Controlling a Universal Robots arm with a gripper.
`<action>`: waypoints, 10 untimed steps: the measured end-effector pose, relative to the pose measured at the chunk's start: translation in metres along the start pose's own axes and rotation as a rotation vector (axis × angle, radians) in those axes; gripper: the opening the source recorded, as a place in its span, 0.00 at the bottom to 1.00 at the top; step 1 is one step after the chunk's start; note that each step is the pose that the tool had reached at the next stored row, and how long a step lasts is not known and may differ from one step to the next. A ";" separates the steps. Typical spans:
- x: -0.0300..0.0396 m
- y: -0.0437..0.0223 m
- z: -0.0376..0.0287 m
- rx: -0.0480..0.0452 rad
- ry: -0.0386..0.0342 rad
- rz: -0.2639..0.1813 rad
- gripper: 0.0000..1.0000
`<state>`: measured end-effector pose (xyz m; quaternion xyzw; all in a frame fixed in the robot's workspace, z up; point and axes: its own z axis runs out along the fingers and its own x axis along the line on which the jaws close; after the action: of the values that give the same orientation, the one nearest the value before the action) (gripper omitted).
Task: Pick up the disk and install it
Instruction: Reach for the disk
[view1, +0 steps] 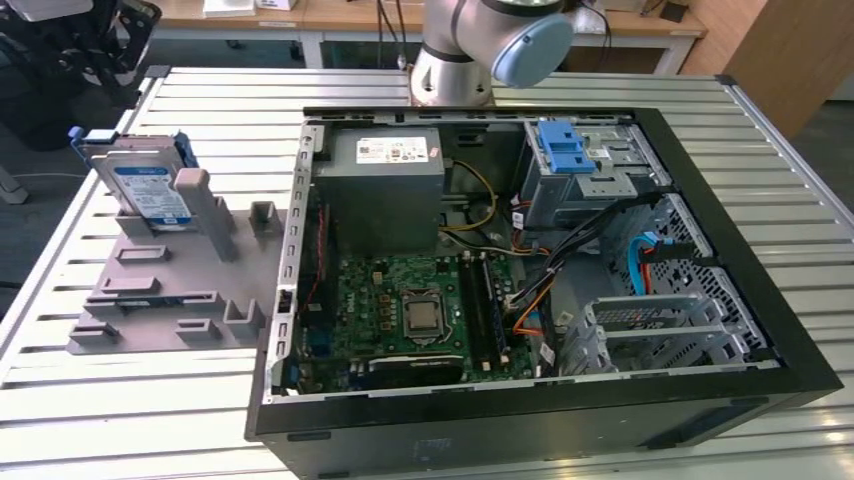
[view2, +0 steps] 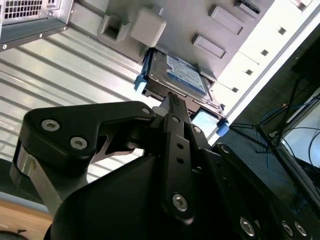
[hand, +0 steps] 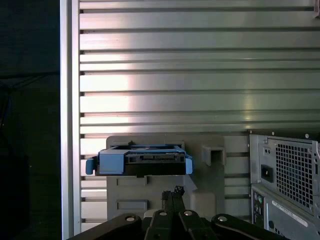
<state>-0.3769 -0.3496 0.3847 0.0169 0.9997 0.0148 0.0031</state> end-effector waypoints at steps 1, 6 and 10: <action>0.0016 0.0003 0.0001 0.0000 -0.0001 0.000 0.11; 0.0099 0.0017 0.0005 0.0000 -0.0001 0.000 0.11; 0.0176 0.0023 0.0008 0.0000 -0.0001 0.000 0.11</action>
<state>-0.3944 -0.3467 0.3839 0.0168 0.9997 0.0148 0.0032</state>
